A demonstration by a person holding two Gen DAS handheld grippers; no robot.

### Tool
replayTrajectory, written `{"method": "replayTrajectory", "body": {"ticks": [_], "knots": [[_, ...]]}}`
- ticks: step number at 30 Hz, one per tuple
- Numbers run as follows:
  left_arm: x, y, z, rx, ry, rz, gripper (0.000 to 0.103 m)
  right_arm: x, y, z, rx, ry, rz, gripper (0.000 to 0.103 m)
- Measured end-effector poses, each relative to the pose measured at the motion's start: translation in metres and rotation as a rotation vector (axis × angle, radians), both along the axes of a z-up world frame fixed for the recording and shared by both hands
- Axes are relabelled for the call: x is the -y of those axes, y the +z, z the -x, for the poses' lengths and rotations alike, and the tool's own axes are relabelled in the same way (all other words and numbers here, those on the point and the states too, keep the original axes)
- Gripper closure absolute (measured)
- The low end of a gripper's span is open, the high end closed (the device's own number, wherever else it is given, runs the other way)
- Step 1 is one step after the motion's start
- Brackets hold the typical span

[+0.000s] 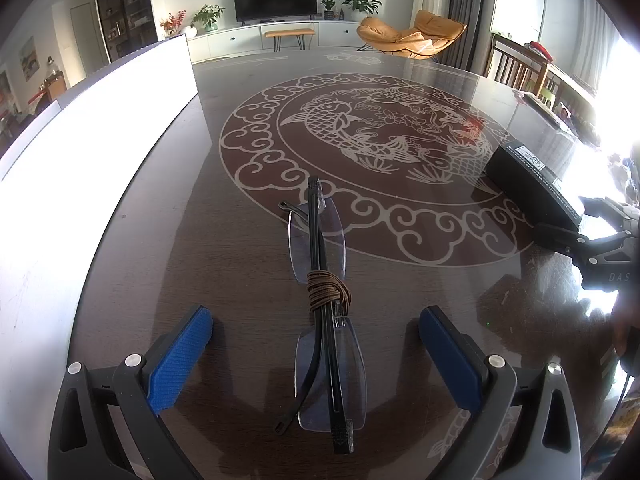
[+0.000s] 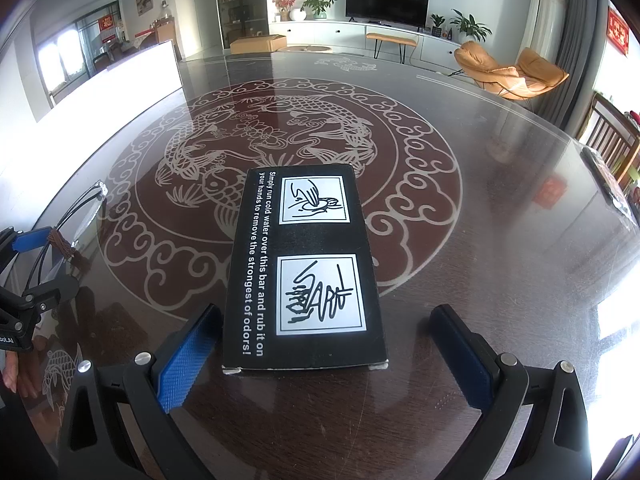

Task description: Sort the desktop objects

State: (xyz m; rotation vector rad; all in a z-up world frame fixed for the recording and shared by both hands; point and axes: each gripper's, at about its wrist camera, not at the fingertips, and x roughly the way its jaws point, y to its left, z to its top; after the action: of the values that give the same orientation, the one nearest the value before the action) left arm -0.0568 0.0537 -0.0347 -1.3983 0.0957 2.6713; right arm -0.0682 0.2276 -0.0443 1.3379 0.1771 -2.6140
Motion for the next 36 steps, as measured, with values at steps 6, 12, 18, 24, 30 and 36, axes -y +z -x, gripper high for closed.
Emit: {"method": "replayTrajectory", "body": {"ticks": [6, 12, 18, 24, 30, 36], "knots": [[0.0, 0.0, 0.0, 0.0, -0.012, 0.003, 0.0, 0.0, 0.0, 0.0, 0.0, 0.0, 0.0, 0.0], [0.001, 0.0, 0.001, -0.017, -0.032, -0.001, 0.0, -0.001, 0.0, 0.0, 0.0, 0.0, 0.0, 0.0], [0.002, 0.0, 0.011, -0.026, -0.036, -0.007, 0.0, 0.0, 0.0, 0.0, 0.0, 0.0, 0.0, 0.0], [0.003, -0.001, 0.012, -0.027, -0.034, -0.005, 0.0, 0.0, 0.0, 0.0, 0.0, 0.001, 0.0, 0.0], [0.006, -0.002, 0.006, -0.039, -0.034, -0.008, 0.0, -0.001, 0.0, 0.0, 0.0, 0.001, 0.0, 0.0], [0.001, 0.0, 0.024, 0.021, -0.004, 0.002, 0.0, 0.0, 0.0, 0.0, 0.0, 0.001, 0.0, 0.0]]}}
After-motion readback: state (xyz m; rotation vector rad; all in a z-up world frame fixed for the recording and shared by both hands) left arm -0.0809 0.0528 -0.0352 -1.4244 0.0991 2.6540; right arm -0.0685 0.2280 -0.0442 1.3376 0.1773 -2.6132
